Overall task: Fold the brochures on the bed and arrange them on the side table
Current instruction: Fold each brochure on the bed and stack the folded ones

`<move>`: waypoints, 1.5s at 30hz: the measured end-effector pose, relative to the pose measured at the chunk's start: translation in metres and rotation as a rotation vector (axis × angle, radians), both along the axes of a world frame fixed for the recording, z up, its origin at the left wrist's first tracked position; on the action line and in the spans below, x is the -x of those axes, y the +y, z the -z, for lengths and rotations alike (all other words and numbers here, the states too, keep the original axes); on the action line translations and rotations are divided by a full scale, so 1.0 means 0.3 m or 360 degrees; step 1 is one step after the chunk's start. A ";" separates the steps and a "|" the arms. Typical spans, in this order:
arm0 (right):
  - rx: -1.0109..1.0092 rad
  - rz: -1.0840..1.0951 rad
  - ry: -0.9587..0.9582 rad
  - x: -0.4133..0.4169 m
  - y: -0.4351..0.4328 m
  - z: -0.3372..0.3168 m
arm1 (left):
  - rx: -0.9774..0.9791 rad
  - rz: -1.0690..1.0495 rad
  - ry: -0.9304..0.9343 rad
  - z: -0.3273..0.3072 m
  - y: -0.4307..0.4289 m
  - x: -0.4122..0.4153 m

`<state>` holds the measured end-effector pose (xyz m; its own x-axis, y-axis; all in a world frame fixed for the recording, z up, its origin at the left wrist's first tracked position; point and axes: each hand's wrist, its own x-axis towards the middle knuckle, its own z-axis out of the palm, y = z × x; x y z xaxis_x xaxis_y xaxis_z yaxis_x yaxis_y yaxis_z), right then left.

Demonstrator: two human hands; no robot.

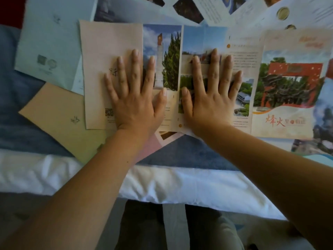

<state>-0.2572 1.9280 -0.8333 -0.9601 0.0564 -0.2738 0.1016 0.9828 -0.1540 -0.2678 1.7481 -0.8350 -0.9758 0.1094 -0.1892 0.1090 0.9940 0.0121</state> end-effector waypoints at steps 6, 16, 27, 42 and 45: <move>0.0067 -0.0124 -0.0014 0.013 -0.281 0.009 | 0.0022 -0.0121 -0.0017 -0.006 -0.294 -0.032; 0.0016 -0.0351 -0.0079 0.046 -0.358 -0.020 | -0.0030 -0.0144 -0.0039 -0.011 -0.468 -0.040; -0.0129 -0.0261 -0.0007 0.102 -0.151 -0.016 | -0.0045 -0.0264 -0.0002 -0.007 -0.615 -0.021; -0.0119 -0.0247 0.0047 0.102 -0.149 0.022 | -0.0758 -0.0351 0.0118 -0.022 -0.529 -0.008; -0.0115 -0.0249 0.0038 0.104 -0.150 0.021 | -0.0854 -0.0394 0.0080 -0.040 -0.470 -0.010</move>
